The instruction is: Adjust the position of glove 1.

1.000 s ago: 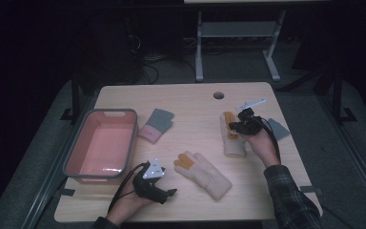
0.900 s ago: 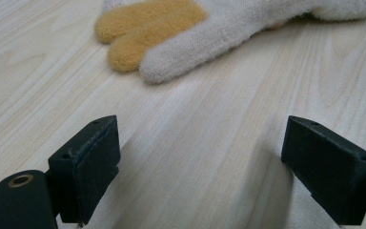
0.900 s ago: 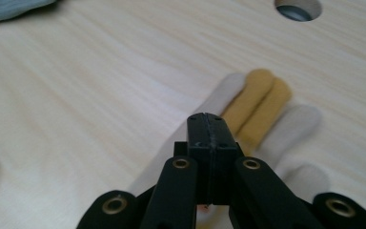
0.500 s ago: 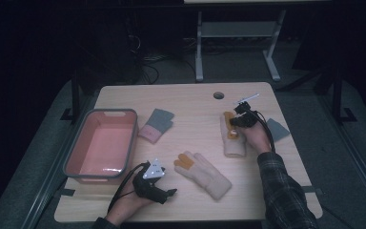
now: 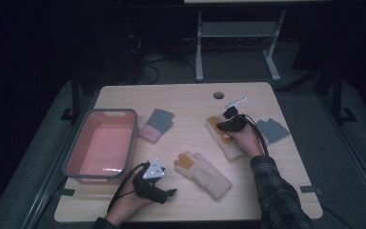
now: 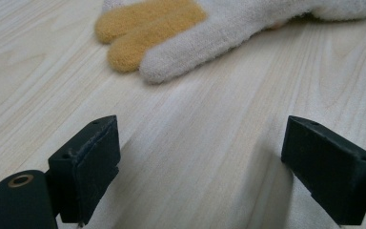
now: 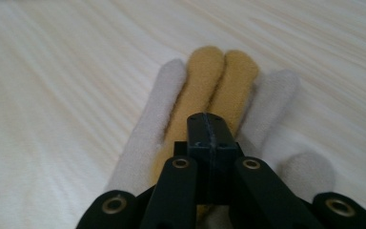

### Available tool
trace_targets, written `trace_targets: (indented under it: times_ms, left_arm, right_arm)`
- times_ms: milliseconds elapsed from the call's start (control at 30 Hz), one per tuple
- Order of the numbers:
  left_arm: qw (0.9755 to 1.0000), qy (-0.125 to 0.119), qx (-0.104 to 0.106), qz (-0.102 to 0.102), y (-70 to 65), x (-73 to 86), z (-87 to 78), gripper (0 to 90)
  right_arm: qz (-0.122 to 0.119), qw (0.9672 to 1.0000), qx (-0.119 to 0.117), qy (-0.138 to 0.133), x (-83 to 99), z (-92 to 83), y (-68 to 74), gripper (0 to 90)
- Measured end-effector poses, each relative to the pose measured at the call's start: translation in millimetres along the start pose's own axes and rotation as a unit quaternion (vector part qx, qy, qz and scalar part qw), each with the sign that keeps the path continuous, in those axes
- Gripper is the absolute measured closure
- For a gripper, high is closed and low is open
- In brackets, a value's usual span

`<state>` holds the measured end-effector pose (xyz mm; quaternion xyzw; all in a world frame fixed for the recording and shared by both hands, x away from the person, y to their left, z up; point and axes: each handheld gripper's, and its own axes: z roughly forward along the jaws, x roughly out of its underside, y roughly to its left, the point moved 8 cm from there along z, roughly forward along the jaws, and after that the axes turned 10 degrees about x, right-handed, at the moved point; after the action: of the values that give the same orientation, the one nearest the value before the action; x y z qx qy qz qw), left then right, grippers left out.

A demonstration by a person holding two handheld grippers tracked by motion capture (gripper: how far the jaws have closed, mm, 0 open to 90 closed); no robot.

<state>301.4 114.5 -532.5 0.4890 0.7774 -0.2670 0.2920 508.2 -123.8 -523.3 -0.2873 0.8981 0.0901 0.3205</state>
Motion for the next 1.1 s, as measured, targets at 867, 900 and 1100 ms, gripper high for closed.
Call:
trace_targets:
  times_ms: [867,900,1100]
  left_arm:
    - [1.0,0.0,-0.002,0.0,0.3,-0.1,0.0,12.1]
    - [1.0,0.0,-0.002,0.002,0.5,-0.2,-0.1,12.1]
    - [1.0,0.001,-0.002,0.002,0.7,-0.2,0.0,12.1]
  right_arm:
    - [-0.014,0.9997,0.016,-0.014,26.3,-40.8,27.9,16.0]
    - [-0.014,0.9997,0.017,-0.014,28.3,-40.5,29.5,13.4]
    - [-0.044,0.9988,0.018,-0.012,31.2,-30.9,37.8,14.2]
